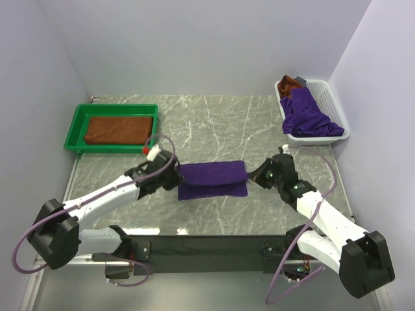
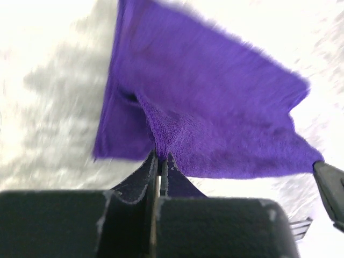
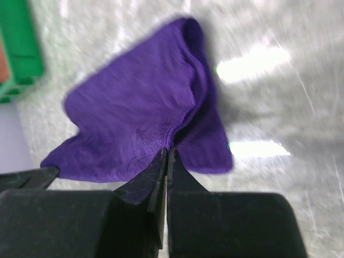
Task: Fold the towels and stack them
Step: Fold the towel
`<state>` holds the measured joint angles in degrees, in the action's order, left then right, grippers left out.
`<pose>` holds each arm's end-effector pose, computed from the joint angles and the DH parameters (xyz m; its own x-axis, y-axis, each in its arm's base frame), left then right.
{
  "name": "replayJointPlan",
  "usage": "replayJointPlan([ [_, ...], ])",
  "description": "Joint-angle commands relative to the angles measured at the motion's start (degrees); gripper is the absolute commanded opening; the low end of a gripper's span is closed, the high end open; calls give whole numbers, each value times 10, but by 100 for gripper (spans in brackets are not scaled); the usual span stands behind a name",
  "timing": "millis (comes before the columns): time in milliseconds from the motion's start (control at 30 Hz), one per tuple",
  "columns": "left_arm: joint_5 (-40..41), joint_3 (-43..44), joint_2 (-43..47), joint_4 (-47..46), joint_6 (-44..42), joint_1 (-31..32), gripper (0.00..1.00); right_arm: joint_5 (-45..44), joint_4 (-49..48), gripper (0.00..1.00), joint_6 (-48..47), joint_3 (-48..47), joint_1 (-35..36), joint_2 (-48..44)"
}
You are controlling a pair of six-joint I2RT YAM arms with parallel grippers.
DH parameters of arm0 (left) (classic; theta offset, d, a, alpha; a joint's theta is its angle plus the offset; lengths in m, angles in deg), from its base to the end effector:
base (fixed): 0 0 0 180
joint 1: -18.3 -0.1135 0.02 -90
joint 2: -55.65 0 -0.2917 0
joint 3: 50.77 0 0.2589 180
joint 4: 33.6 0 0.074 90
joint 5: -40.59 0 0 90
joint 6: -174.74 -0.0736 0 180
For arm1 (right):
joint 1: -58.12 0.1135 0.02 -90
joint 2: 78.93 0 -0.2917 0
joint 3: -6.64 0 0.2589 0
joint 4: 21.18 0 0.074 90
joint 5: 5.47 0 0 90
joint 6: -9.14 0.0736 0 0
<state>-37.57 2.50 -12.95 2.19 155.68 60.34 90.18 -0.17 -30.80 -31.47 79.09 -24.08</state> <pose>0.1994 -0.1595 0.2030 -0.7179 -0.5983 -0.3559 -0.3637 0.7582 -0.5411 0.1995 0.0842 0.1873 -0.6958 0.5504 -0.4614 0.1630 0.7467 0.6449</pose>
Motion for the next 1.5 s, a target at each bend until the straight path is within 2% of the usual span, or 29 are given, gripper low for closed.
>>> replayJointPlan([
  [0, -7, 71, -23, -2, -72, -56, 1, -13, -1, 0, -27, -75, -15, 25],
  [167, -17, 192, -89, -1, -160, -124, 1, -15, -5, 0, -57, -170, -39, 97],
  [367, -39, 315, -183, 8, -223, -164, 1, -9, -15, 0, -78, -295, -56, 199],
  [633, -71, 367, -261, 11, -244, -194, 1, 13, -12, 0, -94, -366, -61, 283],
  [833, -101, 312, -235, -6, -227, -195, 1, 30, -16, 0, -94, -321, -60, 263],
  [933, -114, 275, -195, -10, -216, -194, 1, 38, -13, 0, -92, -283, -61, 236],
  [1233, -165, 105, -94, -44, -172, -188, 2, 59, -19, 0, -79, -150, -61, 137],
  [1467, -154, -1, -47, -80, -128, -126, 3, 73, -22, 0, -74, -59, -60, 81],
])
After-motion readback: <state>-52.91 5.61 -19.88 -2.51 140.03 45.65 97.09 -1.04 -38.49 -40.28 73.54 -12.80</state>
